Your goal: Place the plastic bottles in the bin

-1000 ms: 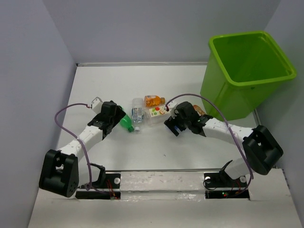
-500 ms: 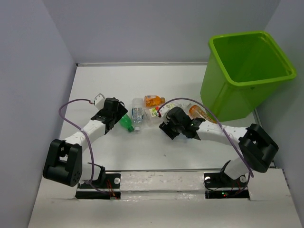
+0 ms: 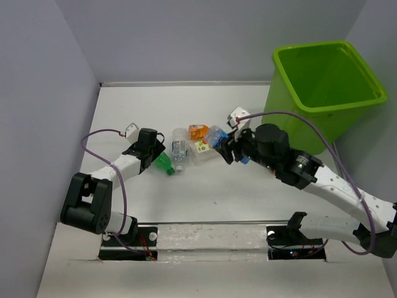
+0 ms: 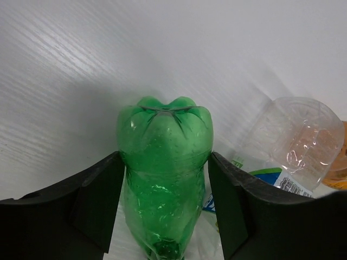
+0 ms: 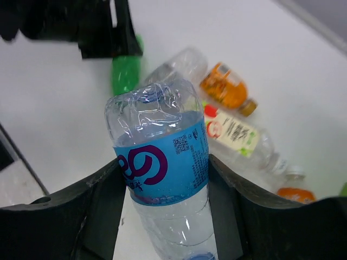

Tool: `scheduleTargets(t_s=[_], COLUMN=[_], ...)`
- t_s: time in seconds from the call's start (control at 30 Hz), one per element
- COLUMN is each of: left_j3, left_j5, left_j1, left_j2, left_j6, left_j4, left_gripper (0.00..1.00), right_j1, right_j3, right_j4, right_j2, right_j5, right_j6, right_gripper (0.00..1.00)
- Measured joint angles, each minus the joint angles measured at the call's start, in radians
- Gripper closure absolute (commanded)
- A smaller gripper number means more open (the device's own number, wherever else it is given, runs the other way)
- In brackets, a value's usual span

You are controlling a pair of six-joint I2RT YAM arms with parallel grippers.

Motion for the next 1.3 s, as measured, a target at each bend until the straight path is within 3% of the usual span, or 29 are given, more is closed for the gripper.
scheduleTargets(t_s=[0.07, 0.1, 0.13, 0.2, 0.23, 0.3, 0.47, 0.5, 0.53, 0.57, 0.6, 0.63, 0.77, 0.93, 1.13, 1.3], left_j3=[-0.003, -0.005, -0.01, -0.021, -0.026, -0.041, -0.091, -0.097, -0.098, -0.098, -0.098, -0.098, -0.098, -0.058, 0.174, 0.385], left_j5=[-0.002, -0.004, -0.005, -0.008, -0.008, -0.008, 0.0, 0.001, 0.002, 0.002, 0.001, 0.001, 0.006, 0.049, 0.105, 0.101], left_j1=[0.0, 0.0, 0.0, 0.0, 0.0, 0.0, 0.002, 0.003, 0.004, 0.005, 0.005, 0.005, 0.006, 0.006, -0.045, -0.239], left_j2=[0.0, 0.0, 0.0, 0.0, -0.002, -0.014, -0.088, -0.106, -0.125, -0.151, -0.175, -0.198, -0.326, -0.47, -0.499, -0.463], left_j6=[-0.001, -0.002, -0.002, -0.004, -0.006, -0.01, -0.009, -0.007, -0.006, -0.002, 0.002, 0.005, 0.025, 0.052, 0.08, 0.108], left_j4=[0.01, 0.014, 0.022, 0.036, 0.044, 0.056, 0.057, 0.054, 0.048, 0.039, 0.032, 0.026, -0.007, -0.043, -0.067, -0.008], left_gripper=[0.4, 0.48, 0.5, 0.67, 0.68, 0.76, 0.77, 0.77, 0.77, 0.77, 0.77, 0.77, 0.79, 0.85, 0.85, 0.85], right_j1=[0.0, 0.0, 0.0, -0.014, -0.032, -0.157, -0.502, -0.547, -0.582, -0.615, -0.651, -0.694, -0.771, -0.774, -0.774, -0.759], right_j3=[0.093, 0.188, 0.251, 0.363, 0.405, 0.527, 0.626, 0.625, 0.623, 0.618, 0.613, 0.614, 0.634, 0.633, 0.475, 0.263], right_j4=[-0.005, 0.016, 0.039, 0.11, 0.146, 0.22, 0.304, 0.305, 0.302, 0.301, 0.29, 0.269, 0.138, 0.026, 0.019, 0.156], right_j2=[-0.017, -0.019, -0.018, -0.007, 0.002, 0.046, 0.137, 0.152, 0.167, 0.179, 0.193, 0.209, 0.24, 0.178, -0.084, -0.226], right_j5=[0.053, 0.095, 0.144, 0.239, 0.277, 0.346, 0.434, 0.445, 0.449, 0.449, 0.446, 0.435, 0.367, 0.194, -0.146, -0.573], right_j6=[-0.017, -0.036, -0.071, -0.152, -0.19, -0.267, -0.287, -0.282, -0.273, -0.261, -0.239, -0.209, -0.099, 0.034, 0.198, 0.404], right_gripper=[0.67, 0.67, 0.67, 0.67, 0.67, 0.68, 0.66, 0.54, 0.36, 0.11, 0.01, 0.0, 0.0, 0.0, 0.01, 0.0])
